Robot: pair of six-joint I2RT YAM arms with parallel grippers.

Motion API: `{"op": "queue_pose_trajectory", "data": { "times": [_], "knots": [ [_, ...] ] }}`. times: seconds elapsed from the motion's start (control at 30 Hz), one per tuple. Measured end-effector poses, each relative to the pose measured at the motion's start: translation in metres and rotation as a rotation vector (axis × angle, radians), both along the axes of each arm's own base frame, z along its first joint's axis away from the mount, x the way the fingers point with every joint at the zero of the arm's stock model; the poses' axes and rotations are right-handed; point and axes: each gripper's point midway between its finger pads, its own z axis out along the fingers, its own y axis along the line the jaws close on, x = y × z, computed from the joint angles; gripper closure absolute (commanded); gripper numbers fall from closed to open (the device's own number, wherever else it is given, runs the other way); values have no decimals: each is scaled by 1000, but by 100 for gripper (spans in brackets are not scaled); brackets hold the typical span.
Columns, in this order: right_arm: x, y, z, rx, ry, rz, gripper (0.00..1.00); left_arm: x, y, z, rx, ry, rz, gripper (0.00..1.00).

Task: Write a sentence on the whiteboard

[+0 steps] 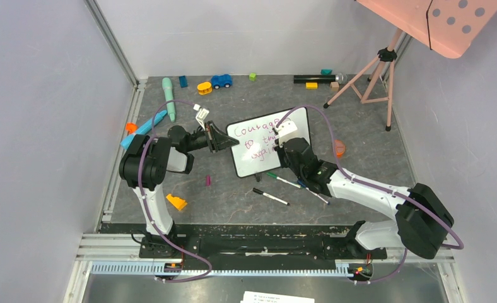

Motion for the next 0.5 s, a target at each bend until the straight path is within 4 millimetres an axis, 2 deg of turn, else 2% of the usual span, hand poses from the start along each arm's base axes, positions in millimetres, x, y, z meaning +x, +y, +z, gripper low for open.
{"op": "queue_pose_trajectory", "data": {
  "times": [0.5],
  "knots": [
    [1, -2, -2, 3, 3, -6, 100, 0, 0, 0, 0, 0, 1, 98]
  ]
}}
